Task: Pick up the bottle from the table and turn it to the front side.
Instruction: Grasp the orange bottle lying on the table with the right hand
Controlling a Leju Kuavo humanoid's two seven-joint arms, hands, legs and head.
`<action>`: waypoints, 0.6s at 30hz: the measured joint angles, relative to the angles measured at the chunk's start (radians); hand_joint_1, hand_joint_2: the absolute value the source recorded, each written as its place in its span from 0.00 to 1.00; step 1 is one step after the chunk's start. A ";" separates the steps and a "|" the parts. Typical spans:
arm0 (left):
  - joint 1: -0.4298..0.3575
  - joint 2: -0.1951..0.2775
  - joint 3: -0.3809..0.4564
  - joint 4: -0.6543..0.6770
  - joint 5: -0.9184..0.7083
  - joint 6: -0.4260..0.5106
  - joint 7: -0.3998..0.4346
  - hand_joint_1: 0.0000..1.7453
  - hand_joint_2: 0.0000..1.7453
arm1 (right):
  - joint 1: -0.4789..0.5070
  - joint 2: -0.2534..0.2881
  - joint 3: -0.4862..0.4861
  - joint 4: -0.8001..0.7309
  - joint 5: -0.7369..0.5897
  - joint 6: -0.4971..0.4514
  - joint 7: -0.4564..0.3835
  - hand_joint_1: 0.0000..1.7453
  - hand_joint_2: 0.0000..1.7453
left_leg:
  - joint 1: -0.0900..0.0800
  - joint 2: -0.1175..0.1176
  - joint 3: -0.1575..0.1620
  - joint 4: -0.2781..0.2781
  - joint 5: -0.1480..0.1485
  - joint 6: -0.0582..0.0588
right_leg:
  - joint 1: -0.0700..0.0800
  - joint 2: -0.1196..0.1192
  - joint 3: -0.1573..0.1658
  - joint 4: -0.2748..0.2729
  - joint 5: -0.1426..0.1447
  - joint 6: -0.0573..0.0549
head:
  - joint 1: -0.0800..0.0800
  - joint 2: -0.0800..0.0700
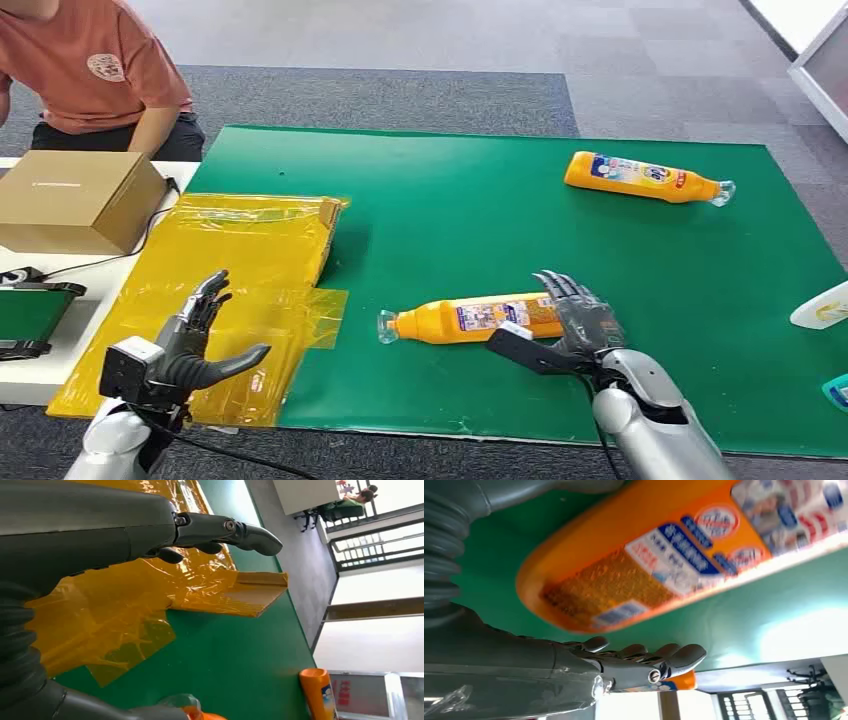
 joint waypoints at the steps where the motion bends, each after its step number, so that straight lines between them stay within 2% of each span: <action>1: 0.000 0.000 0.000 0.000 0.002 -0.001 0.001 0.00 1.00 | -0.002 0.000 0.005 0.009 0.012 -0.003 0.004 0.00 1.00 | 0.000 0.000 0.000 0.000 0.000 0.000 | 0.000 0.000 0.000 0.000 0.000 0.000 | 0.000 0.000; 11: -0.008 -0.006 -0.001 -0.016 0.025 -0.021 0.006 0.00 1.00 | -0.062 -0.001 0.075 0.131 0.112 -0.023 0.028 0.00 1.00 | 0.000 0.000 0.001 0.000 0.000 0.000 | 0.000 0.000 0.000 0.000 0.000 0.000 | 0.000 0.000; 12: -0.010 -0.006 -0.001 -0.019 0.029 -0.023 0.006 0.00 1.00 | -0.070 -0.001 0.081 0.140 0.121 -0.023 0.028 0.19 1.00 | 0.000 0.000 0.001 0.000 0.000 0.000 | 0.000 0.000 0.000 0.000 0.000 0.000 | 0.000 0.000; 15: -0.015 -0.006 -0.003 -0.028 0.040 -0.030 0.006 0.00 1.00 | -0.097 0.000 0.102 0.171 0.145 -0.023 0.027 0.94 1.00 | 0.000 0.001 0.001 0.000 0.000 0.000 | 0.000 0.000 0.000 0.000 0.000 0.000 | 0.000 0.000; 16: -0.016 -0.006 -0.004 -0.032 0.043 -0.032 0.006 0.00 1.00 | -0.103 0.000 0.109 0.180 0.148 -0.024 0.026 1.00 1.00 | 0.000 0.001 0.002 0.000 0.000 0.000 | 0.000 0.000 0.001 0.000 0.000 -0.001 | 0.000 0.000; 18: -0.016 -0.006 -0.005 -0.037 0.048 -0.033 0.008 0.00 1.00 | -0.112 0.000 0.117 0.192 0.143 -0.027 0.025 1.00 1.00 | 0.000 0.001 0.002 0.000 0.001 -0.001 | 0.000 0.000 0.001 0.000 0.001 -0.001 | 0.000 0.000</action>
